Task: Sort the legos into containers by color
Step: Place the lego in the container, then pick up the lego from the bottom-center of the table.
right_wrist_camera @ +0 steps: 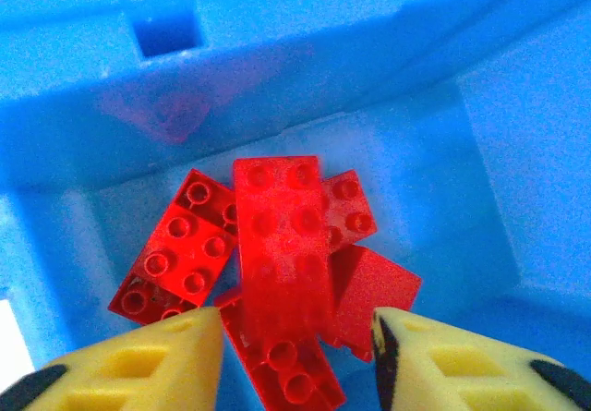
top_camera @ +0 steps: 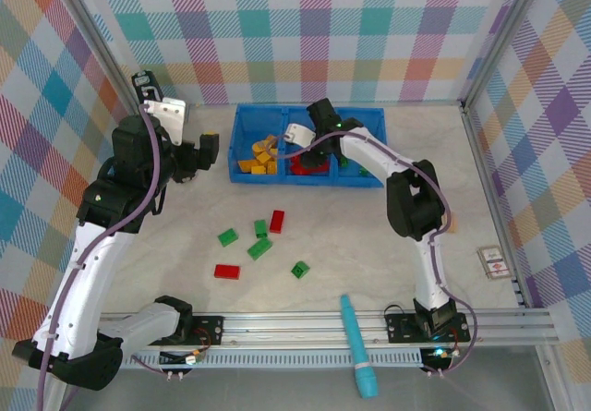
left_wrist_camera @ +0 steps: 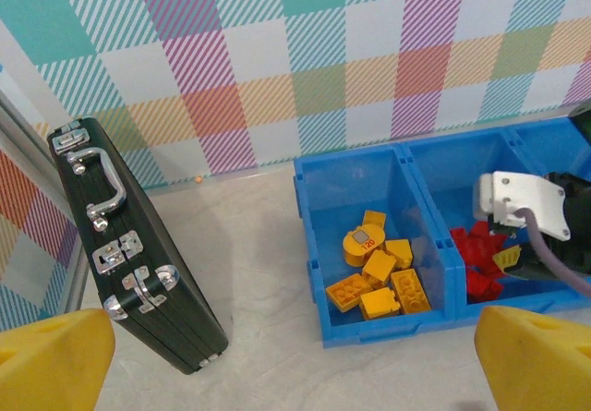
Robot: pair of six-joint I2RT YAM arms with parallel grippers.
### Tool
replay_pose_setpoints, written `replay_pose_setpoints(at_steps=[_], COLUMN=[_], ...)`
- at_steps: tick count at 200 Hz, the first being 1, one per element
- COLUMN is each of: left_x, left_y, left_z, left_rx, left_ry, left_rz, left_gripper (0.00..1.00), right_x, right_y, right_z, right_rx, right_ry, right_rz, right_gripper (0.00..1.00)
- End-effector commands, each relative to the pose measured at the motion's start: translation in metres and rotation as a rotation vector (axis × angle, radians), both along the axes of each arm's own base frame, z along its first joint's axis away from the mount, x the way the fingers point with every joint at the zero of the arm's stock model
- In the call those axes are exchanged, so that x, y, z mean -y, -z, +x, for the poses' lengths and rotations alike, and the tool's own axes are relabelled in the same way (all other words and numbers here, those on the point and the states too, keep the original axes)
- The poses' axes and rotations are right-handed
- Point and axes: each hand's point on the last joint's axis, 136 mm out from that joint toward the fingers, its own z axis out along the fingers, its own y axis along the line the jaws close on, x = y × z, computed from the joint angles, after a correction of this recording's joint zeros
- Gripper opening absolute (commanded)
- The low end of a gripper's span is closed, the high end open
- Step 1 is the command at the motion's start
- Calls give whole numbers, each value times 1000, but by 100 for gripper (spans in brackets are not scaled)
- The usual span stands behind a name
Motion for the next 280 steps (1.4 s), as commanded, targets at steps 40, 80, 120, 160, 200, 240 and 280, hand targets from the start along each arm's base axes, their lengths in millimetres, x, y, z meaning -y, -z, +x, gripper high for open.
replay_pose_setpoints(at_steps=[40, 80, 120, 160, 200, 240, 280], left_x=[-5, -6, -4, -4, -4, -3, -1], left_y=[-8, -14, -16, -21, -26, -30, -29], left_z=[-1, -5, -8, -12, -18, -23, -22], left_rx=[41, 59, 66, 82, 98, 110, 106], left_ry=[-14, -12, 4, 10, 18, 31, 38], left_rz=[9, -2, -17, -26, -40, -56, -62], left_gripper=[100, 100, 100, 100, 100, 100, 100], right_x=[0, 8, 13, 20, 21, -3, -17], right_y=[-29, -85, -84, -50, 1, 29, 54], right_z=[-4, -54, -148, -226, -288, -324, -345], right_rx=[55, 38, -51, -369, -538, -645, -730], right_ry=[-9, 25, 148, 512, 647, 637, 619], right_rz=[-17, 45, 72, 143, 101, 83, 28], right_gripper=[52, 61, 65, 73, 74, 77, 81])
